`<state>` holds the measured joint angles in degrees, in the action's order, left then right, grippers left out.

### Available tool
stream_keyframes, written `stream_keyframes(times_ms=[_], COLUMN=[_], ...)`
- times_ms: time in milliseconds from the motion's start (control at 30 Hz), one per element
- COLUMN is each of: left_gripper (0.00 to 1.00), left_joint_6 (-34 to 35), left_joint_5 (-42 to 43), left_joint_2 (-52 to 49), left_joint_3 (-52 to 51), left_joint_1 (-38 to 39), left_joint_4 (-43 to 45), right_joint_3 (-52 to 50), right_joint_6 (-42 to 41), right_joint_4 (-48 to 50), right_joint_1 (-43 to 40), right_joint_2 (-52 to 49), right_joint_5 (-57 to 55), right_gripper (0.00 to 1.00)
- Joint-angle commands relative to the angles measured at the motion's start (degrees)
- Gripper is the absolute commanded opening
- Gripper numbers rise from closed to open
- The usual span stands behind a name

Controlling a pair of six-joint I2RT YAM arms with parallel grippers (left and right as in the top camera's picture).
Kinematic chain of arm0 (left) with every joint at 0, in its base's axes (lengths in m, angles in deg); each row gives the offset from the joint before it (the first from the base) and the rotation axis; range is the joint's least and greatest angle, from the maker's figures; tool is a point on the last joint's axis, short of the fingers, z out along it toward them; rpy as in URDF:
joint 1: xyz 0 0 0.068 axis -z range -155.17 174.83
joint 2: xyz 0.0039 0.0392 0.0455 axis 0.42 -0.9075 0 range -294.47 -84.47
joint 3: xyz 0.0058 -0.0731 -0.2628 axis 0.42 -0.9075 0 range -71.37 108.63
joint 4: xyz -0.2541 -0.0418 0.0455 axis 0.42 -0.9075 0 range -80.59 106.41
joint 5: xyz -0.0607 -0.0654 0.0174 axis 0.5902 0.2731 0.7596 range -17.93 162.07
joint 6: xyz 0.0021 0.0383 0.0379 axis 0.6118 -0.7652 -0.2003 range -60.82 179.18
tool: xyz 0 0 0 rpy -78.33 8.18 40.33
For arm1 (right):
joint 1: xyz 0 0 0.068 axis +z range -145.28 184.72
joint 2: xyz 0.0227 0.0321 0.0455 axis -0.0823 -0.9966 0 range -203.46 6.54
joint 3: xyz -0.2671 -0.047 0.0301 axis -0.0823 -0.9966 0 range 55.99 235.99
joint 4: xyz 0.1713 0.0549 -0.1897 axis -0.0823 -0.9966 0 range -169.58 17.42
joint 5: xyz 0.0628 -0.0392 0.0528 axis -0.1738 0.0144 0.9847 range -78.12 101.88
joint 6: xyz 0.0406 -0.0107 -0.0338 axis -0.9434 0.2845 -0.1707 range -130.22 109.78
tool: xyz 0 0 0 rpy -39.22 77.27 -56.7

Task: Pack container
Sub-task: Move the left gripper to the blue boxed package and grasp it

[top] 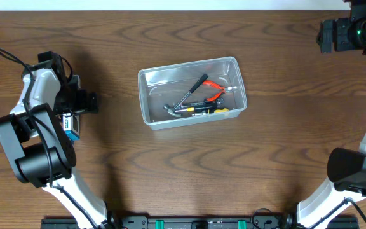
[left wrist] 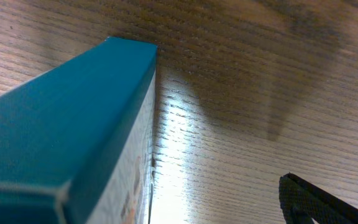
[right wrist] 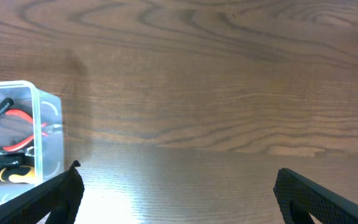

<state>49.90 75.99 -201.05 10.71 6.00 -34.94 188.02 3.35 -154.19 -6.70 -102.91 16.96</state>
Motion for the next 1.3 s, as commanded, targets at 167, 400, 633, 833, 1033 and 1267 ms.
stream_keyframes(times_ms=[167,400,633,833,1033,1267], left_gripper=[0.98,0.99,0.97,0.75,0.63,0.51], left_joint_6=[-1.4,-1.5,-2.2,-2.3,-2.3,-2.3], left_joint_5=[1.5,2.6,2.8,2.8,2.8,2.8], left_joint_2=[-2.0,-2.1,-2.1,-2.1,-2.1,-2.1], left_joint_3=[-0.5,-0.5,-0.7,-1.3,-1.2,-1.2], left_joint_1=[-3.2,-4.1,-4.1,-4.1,-4.1,-4.1], left_joint_4=[-0.2,-0.4,-0.4,-0.2,-0.2,-0.4], right_joint_3=[-0.3,-0.3,-0.3,-0.3,-0.3,-0.3], right_joint_6=[-0.7,-0.7,-0.7,-0.7,-0.7,-0.7], right_joint_4=[-1.0,-1.4,-1.5,-1.5,-1.5,-1.5], right_joint_1=[-0.1,-0.1,-0.1,-0.1,-0.1,-0.1], right_joint_2=[0.3,0.3,0.3,0.3,0.3,0.3], right_joint_5=[-0.6,-0.6,-0.6,-0.6,-0.6,-0.6], right_gripper=[0.99,0.99,0.99,0.99,0.99,0.99])
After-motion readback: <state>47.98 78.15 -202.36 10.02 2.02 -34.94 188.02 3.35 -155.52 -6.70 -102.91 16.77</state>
